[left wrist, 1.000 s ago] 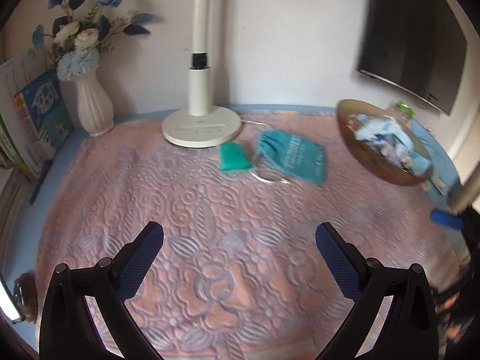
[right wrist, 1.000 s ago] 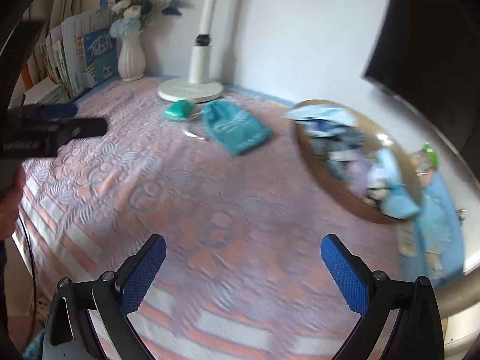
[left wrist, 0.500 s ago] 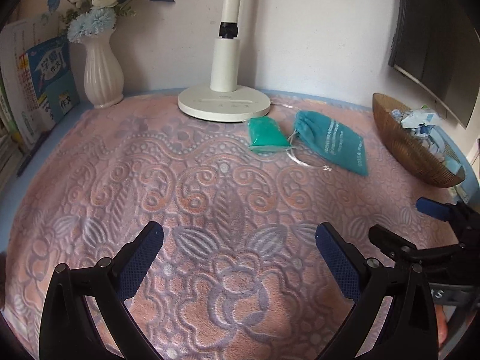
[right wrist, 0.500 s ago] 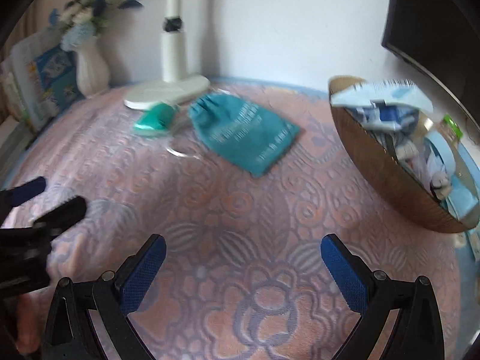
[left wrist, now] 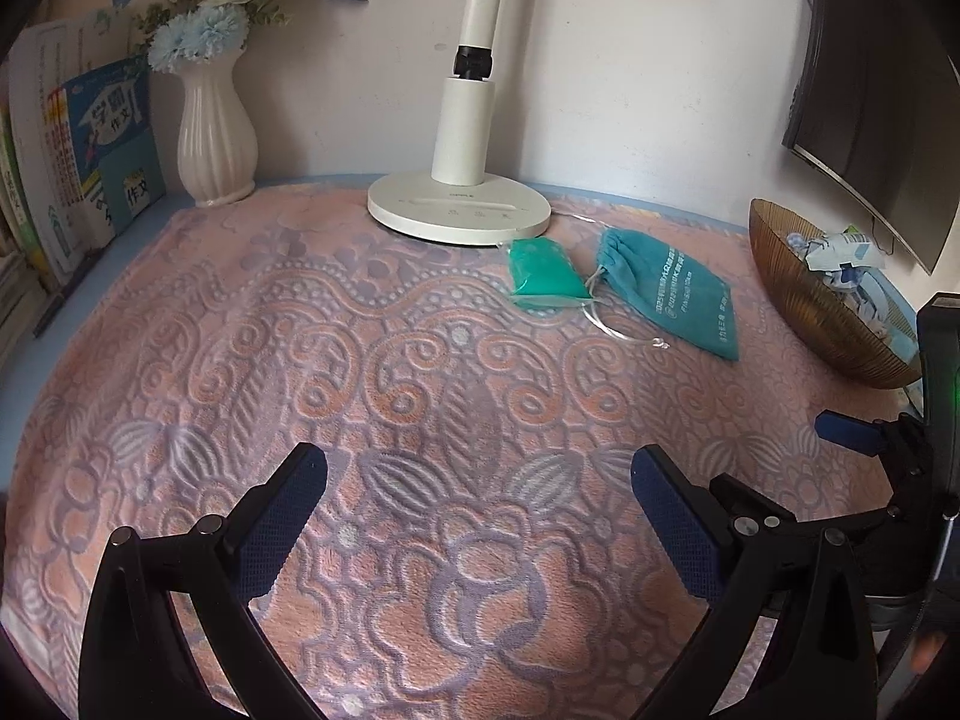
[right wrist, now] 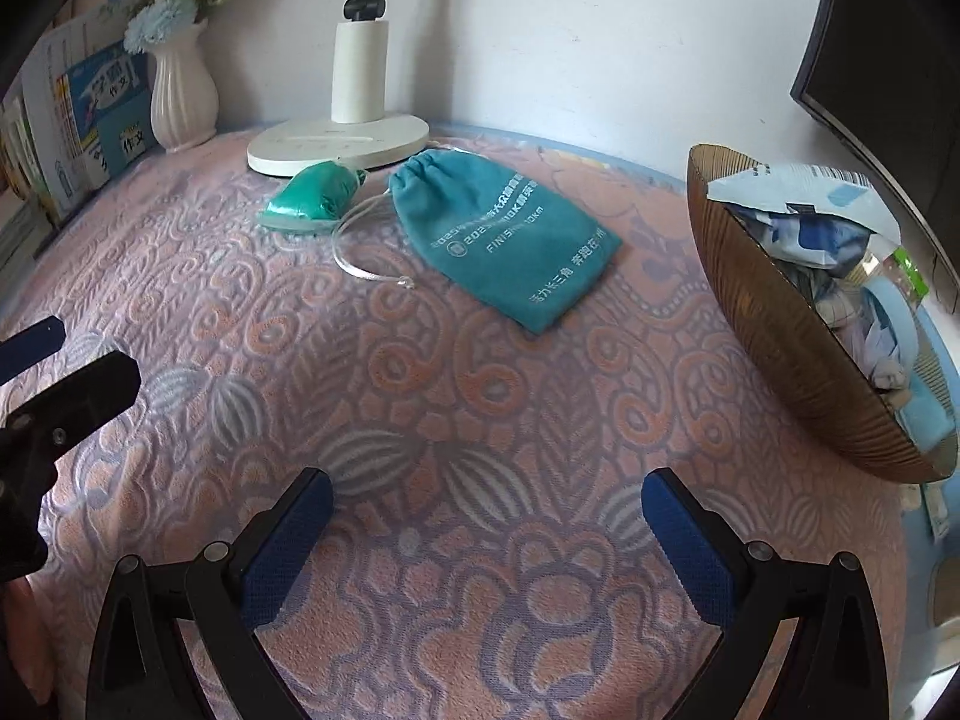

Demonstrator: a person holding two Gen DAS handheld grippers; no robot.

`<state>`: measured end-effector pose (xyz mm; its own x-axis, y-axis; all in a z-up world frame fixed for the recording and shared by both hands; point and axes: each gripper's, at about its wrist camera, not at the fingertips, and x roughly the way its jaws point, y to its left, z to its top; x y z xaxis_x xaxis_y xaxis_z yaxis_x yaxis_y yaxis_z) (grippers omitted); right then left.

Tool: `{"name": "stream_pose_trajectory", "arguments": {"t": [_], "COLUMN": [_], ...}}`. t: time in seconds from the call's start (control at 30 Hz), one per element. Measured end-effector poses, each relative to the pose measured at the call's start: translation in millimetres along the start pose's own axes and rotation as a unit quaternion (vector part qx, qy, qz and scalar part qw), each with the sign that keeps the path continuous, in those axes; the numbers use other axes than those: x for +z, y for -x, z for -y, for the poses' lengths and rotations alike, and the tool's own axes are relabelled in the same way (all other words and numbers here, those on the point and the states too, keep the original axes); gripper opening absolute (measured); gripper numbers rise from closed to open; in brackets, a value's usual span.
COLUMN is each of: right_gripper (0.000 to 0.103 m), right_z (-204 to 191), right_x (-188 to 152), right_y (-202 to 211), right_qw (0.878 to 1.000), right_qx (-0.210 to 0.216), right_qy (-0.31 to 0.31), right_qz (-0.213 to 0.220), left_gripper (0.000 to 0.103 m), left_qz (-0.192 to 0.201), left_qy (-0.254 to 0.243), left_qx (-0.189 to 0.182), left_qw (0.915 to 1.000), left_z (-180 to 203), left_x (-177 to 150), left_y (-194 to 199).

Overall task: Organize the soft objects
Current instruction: 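Move both open tools back over the teal pouch and green pack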

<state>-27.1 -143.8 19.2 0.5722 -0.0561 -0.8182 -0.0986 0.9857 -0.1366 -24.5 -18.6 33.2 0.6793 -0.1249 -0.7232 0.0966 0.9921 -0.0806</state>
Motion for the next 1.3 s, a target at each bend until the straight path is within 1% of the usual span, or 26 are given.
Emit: {"name": "stream_pose_trajectory", "arguments": {"t": [0.37,1.03,1.2,1.3], "right_gripper": [0.103,0.103,0.103,0.103], "right_z": [2.7,4.4,8.8,8.5], "right_x": [1.9,2.6,2.5,2.1], "right_y": [-5.6,-12.0,-14.3,-14.2], "right_qw": [1.0,0.999,0.998,0.998], "right_qx": [0.01,0.029,0.044,0.042], "right_qy": [-0.009,-0.022,-0.033,-0.033], "right_qz": [-0.007,-0.019,-0.025,-0.026], "left_gripper": [0.101,0.101,0.101,0.101], "left_qz": [-0.007,-0.007,-0.008,-0.012], "left_qy": [0.004,0.0,0.007,0.018], "left_qx": [-0.004,-0.005,-0.005,-0.009], "left_qw": [1.0,1.0,0.9999,0.9997], "left_z": [-1.4,-1.2,-1.9,-6.2], "left_x": [-0.3,-0.5,-0.3,0.7], "left_y": [-2.6,-2.2,-2.7,-4.3]}}
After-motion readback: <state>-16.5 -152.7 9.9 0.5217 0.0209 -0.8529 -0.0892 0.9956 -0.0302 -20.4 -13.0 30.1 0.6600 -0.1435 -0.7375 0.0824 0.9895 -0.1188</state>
